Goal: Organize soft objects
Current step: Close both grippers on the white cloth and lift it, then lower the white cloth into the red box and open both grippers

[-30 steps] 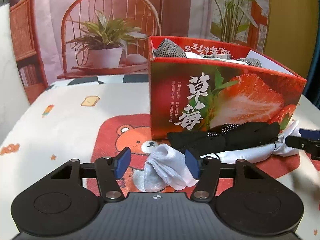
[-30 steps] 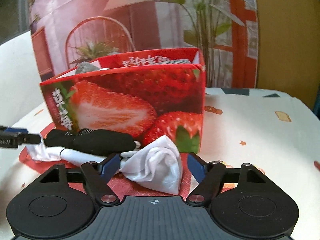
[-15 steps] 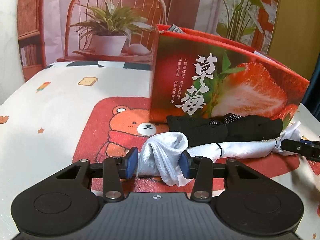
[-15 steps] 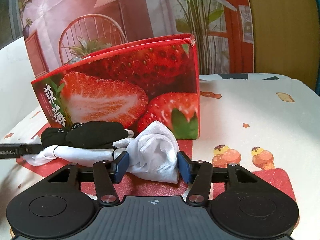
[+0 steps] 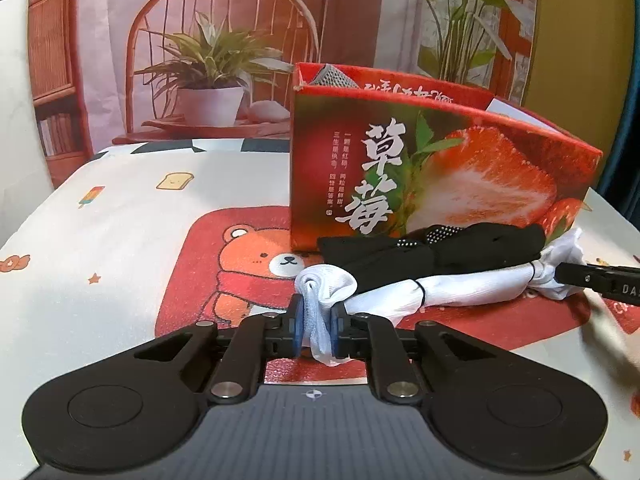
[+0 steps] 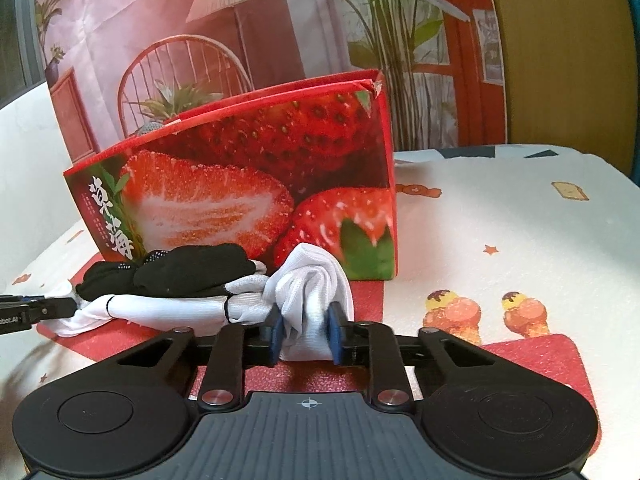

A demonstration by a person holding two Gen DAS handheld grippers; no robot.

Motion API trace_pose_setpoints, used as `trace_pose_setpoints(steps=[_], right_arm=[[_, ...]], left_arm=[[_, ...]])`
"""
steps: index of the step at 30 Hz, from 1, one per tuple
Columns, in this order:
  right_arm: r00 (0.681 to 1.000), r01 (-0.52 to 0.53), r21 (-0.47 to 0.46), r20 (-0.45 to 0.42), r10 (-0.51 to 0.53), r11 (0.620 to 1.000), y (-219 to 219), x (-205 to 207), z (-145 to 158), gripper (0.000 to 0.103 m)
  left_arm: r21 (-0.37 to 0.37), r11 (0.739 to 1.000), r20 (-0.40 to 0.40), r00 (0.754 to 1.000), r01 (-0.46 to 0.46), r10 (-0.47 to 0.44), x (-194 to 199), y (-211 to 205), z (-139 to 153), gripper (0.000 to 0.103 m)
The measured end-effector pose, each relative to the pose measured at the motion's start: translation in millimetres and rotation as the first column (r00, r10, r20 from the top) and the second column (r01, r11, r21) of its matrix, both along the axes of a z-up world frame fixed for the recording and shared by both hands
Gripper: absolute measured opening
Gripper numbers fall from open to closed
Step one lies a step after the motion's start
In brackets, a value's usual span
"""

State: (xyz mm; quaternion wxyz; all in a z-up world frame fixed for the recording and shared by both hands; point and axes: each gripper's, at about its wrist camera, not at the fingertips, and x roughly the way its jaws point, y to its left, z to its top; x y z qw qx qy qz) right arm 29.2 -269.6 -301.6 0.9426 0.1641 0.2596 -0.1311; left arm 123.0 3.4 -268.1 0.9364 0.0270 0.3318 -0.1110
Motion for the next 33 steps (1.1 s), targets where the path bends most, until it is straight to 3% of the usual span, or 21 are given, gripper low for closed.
trace_pose_setpoints(steps=[8, 21, 29, 33], right_arm=[[1.0, -0.015, -0.032, 0.01, 0.015, 0.999, 13.8, -8.0, 10.1, 0.009], [0.995, -0.005, -0.079, 0.095, 0.013, 0.997, 24.0, -33.1, 64.4, 0.009], [0.99, -0.004, -0.125, 0.139, 0.021, 0.992, 3.0, -9.2, 116.4, 0.009], [0.99, 0.0, -0.136, 0.141, 0.019, 0.991, -16.1, 13.0, 139.1, 0.009]], left_arm=[[-0.034, 0.999, 0.02, 1.0, -0.022, 0.023, -13.0, 6.9, 14.8, 0.013], [-0.098, 0.995, 0.12, 0.993, -0.01, 0.022, -27.8, 12.9, 60.0, 0.013], [-0.104, 0.994, 0.208, 0.978, 0.018, 0.004, 2.3, 3.0, 114.1, 0.013], [-0.101, 0.994, 0.191, 0.981, 0.03, -0.01, 31.6, -7.3, 127.9, 0.013]])
